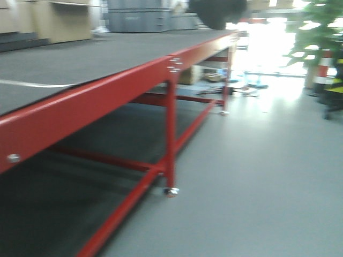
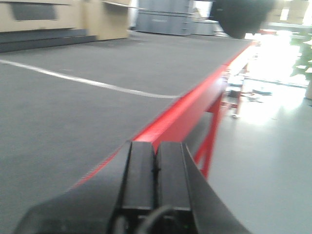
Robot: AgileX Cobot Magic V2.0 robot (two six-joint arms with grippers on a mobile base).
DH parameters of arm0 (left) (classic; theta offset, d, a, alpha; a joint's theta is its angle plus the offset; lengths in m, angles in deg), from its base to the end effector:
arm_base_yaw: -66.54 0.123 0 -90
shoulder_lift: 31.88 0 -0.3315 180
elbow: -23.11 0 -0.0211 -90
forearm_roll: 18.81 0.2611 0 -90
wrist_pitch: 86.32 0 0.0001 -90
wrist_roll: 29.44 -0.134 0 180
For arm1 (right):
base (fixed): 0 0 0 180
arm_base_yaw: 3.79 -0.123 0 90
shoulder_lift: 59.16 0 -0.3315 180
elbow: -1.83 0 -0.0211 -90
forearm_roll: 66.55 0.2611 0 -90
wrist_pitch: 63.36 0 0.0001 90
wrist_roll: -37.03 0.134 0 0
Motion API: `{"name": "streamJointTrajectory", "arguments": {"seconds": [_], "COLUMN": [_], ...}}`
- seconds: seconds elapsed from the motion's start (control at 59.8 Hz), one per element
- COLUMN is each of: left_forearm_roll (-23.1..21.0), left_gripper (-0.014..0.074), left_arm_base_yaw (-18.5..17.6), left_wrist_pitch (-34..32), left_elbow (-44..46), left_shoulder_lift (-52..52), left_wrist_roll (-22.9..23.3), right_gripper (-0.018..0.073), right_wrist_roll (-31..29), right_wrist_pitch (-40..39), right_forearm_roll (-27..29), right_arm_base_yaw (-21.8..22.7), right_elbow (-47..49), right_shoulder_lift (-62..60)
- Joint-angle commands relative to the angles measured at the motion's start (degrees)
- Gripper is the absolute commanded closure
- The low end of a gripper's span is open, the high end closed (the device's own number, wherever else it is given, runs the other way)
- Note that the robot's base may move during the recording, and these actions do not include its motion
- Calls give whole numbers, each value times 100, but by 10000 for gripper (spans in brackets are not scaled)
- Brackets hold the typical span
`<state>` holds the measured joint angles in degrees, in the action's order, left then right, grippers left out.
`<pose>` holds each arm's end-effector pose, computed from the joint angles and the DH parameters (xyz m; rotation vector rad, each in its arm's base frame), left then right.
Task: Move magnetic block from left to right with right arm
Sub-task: 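Drive the base away from the table carrying the red cube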
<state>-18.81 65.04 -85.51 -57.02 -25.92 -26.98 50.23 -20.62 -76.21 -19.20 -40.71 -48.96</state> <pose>0.0631 -0.0017 0.2034 -0.0127 1.5169 -0.0553 0.0054 -0.0144 0.3447 -0.0486 1.6615 0.1900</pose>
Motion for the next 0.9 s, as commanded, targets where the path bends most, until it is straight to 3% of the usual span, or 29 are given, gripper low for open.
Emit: {"name": "streamJointTrajectory", "arguments": {"seconds": [0.0, 0.886], "left_forearm_roll": [0, 0], "left_gripper": [713, 713], "left_arm_base_yaw": [11, 11], "left_wrist_pitch": [-514, -514], "left_elbow": [-49, -49], "left_shoulder_lift": [-84, -84], "left_wrist_roll": [25, 25], "right_gripper": [459, 459], "right_wrist_roll": [-46, -46], "right_wrist_pitch": [-469, -469], "right_forearm_roll": [-48, -48], "right_arm_base_yaw": [21, 21], "right_elbow": [144, 144], "right_shoulder_lift": [89, 89]}}
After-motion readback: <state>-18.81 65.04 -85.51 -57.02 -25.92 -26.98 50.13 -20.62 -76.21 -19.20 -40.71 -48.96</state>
